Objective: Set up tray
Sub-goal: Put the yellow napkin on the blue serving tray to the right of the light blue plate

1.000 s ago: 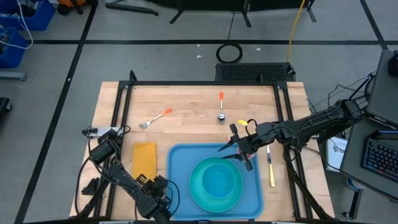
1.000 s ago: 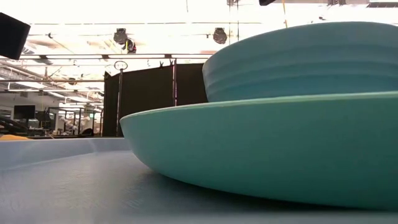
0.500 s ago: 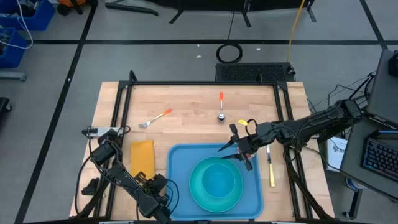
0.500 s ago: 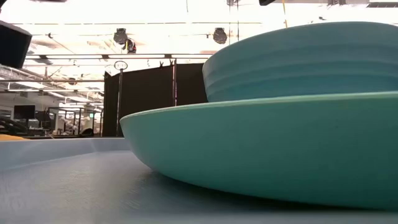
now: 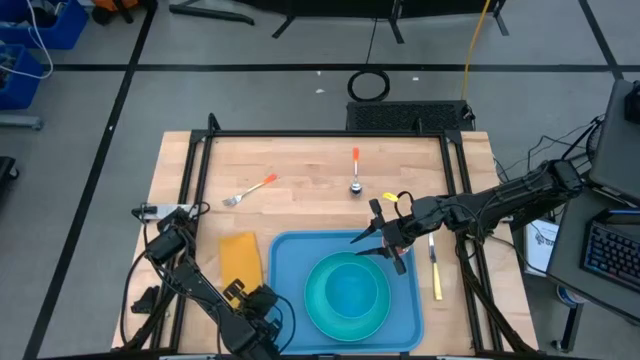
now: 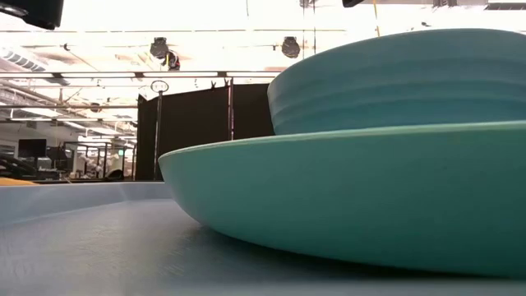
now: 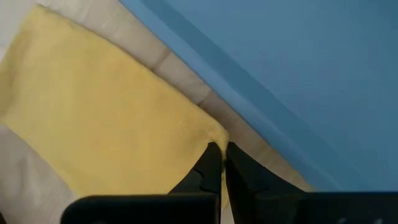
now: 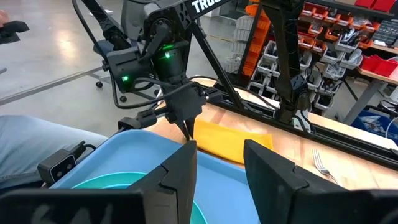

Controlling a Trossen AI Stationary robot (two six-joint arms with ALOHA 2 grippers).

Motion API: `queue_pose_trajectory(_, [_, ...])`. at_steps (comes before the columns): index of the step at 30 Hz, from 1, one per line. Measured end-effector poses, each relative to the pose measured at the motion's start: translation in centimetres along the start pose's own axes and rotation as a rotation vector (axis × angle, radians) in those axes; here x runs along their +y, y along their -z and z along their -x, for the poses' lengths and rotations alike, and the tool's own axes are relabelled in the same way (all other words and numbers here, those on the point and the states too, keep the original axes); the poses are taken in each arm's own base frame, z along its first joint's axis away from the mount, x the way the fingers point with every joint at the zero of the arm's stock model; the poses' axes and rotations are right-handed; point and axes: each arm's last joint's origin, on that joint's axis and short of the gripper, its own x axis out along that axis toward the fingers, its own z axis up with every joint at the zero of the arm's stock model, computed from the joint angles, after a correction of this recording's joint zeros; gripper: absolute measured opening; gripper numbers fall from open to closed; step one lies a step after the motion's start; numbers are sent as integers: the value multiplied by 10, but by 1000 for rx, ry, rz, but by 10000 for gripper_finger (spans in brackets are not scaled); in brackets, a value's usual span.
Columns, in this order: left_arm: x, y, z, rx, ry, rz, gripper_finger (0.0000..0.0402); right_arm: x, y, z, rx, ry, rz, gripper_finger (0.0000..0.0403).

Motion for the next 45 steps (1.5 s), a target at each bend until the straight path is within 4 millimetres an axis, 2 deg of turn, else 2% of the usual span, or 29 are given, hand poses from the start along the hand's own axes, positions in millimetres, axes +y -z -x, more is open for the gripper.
queue_pose_trajectory(6, [1, -1, 2, 0, 5, -12, 5, 0, 0, 0, 0, 0, 0, 125])
queue_pose_trajectory(12, [14, -3, 16, 0, -3, -22, 5, 0, 0, 0, 0, 0, 0, 125])
queue_pose_trajectory(18, [19, -7, 34, -101, 106, 17, 5, 0, 0, 0, 0, 0, 0, 125])
queue_pose_trajectory(28, [-1, -21, 37, -221, 293, -90, 5, 0, 0, 0, 0, 0, -3, 125])
queue_pose_trajectory(34, [-5, -31, 35, -195, 319, -137, 5, 0, 0, 0, 0, 0, -3, 125])
queue_pose_trajectory(40, [-19, -36, 40, -253, 447, -246, 5, 0, 0, 0, 1, 0, -3, 125])
queue_pose_trajectory(45, [-21, -38, 39, -186, 478, -260, 5, 0, 0, 0, 0, 0, -3, 125])
